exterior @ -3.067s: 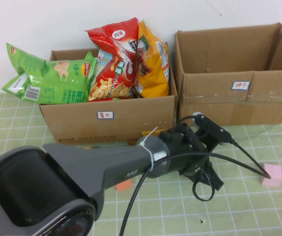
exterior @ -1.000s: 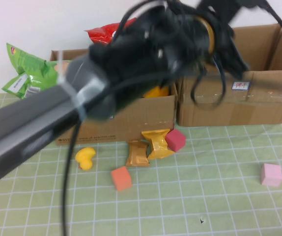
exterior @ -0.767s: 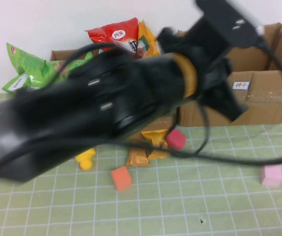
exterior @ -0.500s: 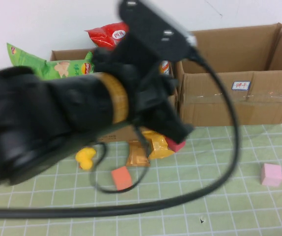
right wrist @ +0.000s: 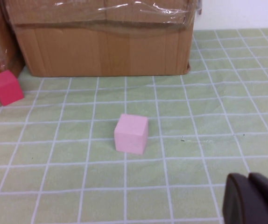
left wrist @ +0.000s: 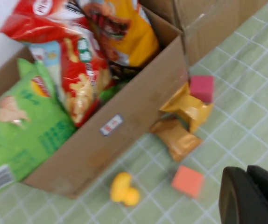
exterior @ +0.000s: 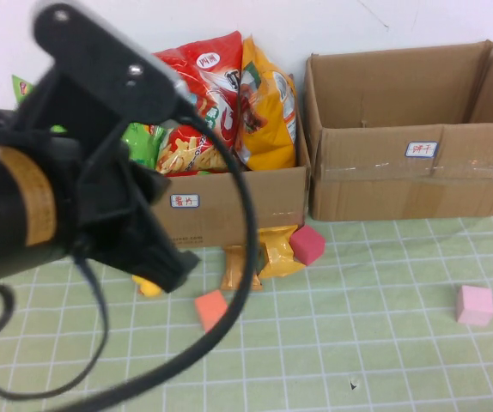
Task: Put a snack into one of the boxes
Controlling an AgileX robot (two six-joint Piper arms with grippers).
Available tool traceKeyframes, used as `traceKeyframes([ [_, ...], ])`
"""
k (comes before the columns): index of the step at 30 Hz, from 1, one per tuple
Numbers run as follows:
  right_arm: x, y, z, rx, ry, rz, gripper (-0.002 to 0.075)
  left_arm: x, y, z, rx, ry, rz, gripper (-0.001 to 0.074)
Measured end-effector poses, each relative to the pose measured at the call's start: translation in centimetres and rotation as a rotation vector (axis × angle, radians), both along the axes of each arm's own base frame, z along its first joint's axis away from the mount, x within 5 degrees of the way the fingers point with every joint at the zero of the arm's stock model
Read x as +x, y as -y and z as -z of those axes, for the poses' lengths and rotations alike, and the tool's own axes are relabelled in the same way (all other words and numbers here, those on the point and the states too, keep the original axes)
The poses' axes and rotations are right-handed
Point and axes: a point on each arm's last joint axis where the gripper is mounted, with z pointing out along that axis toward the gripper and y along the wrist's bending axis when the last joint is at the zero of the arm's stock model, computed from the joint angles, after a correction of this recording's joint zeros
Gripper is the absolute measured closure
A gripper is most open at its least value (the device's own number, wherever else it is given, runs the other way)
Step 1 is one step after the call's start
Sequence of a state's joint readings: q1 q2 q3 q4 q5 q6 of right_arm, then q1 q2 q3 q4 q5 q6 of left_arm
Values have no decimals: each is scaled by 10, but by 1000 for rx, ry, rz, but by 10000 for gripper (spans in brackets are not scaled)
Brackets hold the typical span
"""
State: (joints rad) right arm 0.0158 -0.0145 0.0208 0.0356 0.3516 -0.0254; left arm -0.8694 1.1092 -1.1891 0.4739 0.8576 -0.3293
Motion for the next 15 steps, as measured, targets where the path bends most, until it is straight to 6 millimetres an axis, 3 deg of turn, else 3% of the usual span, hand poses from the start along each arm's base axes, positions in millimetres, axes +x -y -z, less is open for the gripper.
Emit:
traceKeyframes([
  [6,0,0,0,0,0,0,728,-3,-23,17,-81,104,8,736],
  [11,0,0,0,0,0,0,728,-12,-57,52,-250,201,-32,736],
  [15,0,0,0,0,0,0,728,-31,-85,84,-350,334,-72,736],
])
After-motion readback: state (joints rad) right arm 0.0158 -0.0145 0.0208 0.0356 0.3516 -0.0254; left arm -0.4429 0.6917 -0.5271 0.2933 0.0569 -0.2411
